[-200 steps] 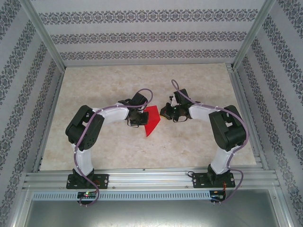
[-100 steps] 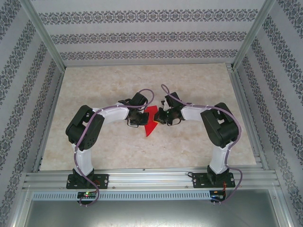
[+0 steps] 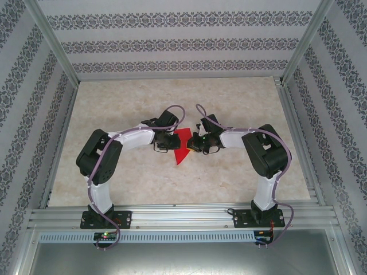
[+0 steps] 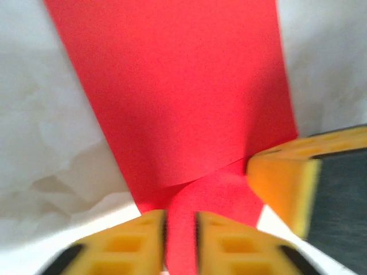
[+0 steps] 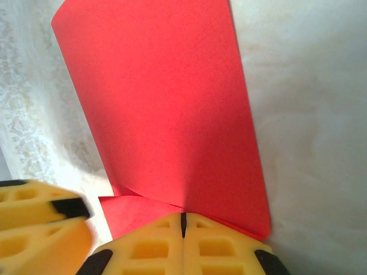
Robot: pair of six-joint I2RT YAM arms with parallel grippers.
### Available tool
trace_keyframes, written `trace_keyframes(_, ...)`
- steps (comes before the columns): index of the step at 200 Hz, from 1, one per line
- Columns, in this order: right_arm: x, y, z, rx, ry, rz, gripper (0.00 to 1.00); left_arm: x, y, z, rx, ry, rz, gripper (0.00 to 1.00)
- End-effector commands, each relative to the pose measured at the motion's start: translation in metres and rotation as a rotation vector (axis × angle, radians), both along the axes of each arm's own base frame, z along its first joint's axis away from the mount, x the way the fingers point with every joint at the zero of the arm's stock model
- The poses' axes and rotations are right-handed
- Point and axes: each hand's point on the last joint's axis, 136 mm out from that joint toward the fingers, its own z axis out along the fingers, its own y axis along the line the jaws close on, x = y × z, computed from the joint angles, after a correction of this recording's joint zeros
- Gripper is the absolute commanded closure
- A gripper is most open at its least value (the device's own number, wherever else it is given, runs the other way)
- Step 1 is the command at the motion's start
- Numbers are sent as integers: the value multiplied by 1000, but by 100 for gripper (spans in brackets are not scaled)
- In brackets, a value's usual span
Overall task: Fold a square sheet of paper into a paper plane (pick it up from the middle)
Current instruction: Third fold the triangle at the center of the table.
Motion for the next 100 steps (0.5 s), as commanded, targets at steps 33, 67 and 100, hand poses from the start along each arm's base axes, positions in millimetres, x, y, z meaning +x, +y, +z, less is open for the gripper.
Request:
trace_keyframes(33, -20, -17, -38, -123, 93, -37, 100, -19, -15, 47, -107, -79, 135, 65)
trace_keyframes(67, -22, -19, -41, -131, 102, -39, 100, -38, -37, 41, -233, 0, 120, 80)
trace_keyframes(100, -23, -20, -44, -134, 111, -42, 100, -51, -42, 15, -240, 89, 117, 91)
